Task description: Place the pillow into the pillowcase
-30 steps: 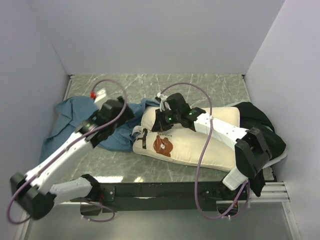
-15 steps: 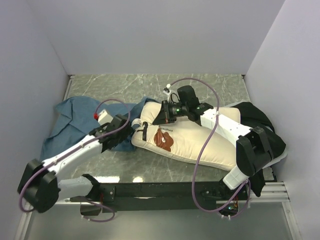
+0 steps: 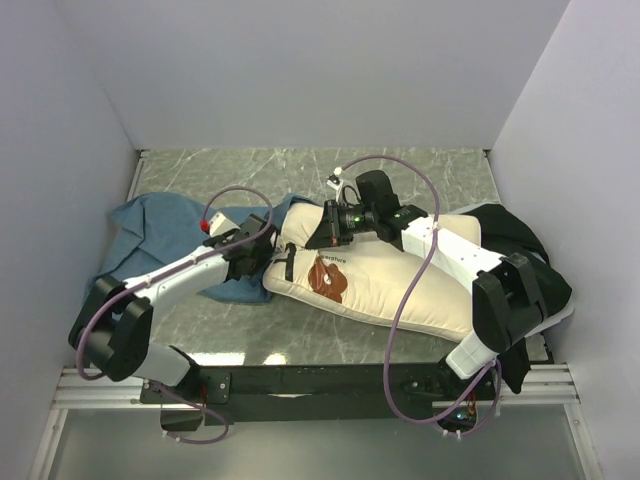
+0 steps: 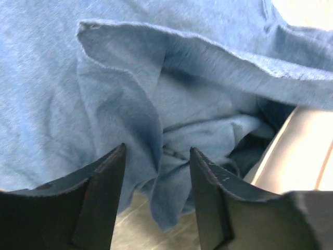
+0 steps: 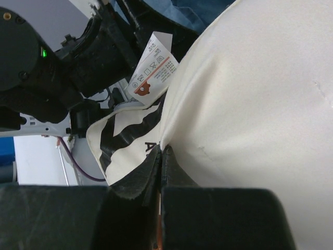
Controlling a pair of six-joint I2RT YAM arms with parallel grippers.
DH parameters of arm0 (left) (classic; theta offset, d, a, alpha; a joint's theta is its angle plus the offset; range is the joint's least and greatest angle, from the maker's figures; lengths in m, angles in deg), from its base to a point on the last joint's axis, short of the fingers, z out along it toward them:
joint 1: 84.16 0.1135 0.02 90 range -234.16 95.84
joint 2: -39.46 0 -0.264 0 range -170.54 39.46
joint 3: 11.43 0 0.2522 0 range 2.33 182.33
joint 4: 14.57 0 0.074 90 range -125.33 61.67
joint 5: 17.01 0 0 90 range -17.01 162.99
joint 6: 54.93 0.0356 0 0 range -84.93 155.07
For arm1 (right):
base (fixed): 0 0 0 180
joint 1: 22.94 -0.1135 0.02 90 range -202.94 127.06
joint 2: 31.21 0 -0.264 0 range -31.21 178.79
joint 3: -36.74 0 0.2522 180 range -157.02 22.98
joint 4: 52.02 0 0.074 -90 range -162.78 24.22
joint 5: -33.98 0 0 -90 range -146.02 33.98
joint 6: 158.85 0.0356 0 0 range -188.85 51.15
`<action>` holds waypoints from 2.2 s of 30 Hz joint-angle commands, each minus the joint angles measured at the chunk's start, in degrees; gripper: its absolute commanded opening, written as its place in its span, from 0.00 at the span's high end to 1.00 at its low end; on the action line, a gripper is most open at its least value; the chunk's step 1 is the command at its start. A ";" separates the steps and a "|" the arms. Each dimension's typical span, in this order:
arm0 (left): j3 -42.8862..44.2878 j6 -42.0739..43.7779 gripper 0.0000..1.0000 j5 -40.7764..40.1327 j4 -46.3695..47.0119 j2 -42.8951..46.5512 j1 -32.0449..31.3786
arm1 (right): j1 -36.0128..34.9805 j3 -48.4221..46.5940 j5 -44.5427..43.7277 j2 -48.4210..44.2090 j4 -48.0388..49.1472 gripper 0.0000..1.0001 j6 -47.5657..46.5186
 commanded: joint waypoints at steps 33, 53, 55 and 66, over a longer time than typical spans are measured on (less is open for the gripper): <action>-7.28 23.15 0.99 14.60 8.64 11.69 4.05 | 0.07 -1.68 -9.96 -0.65 7.98 1.00 3.74; 2.64 33.88 0.99 26.92 -11.05 34.59 1.94 | -15.84 10.97 -47.00 -1.09 17.56 1.00 1.20; 4.39 34.67 0.99 27.96 -10.09 33.97 1.94 | -15.76 12.03 -47.09 -0.48 17.56 1.00 1.20; -3.96 33.79 0.43 32.12 -2.52 29.84 -2.19 | -16.63 11.25 -45.32 -3.28 17.13 0.93 2.60</action>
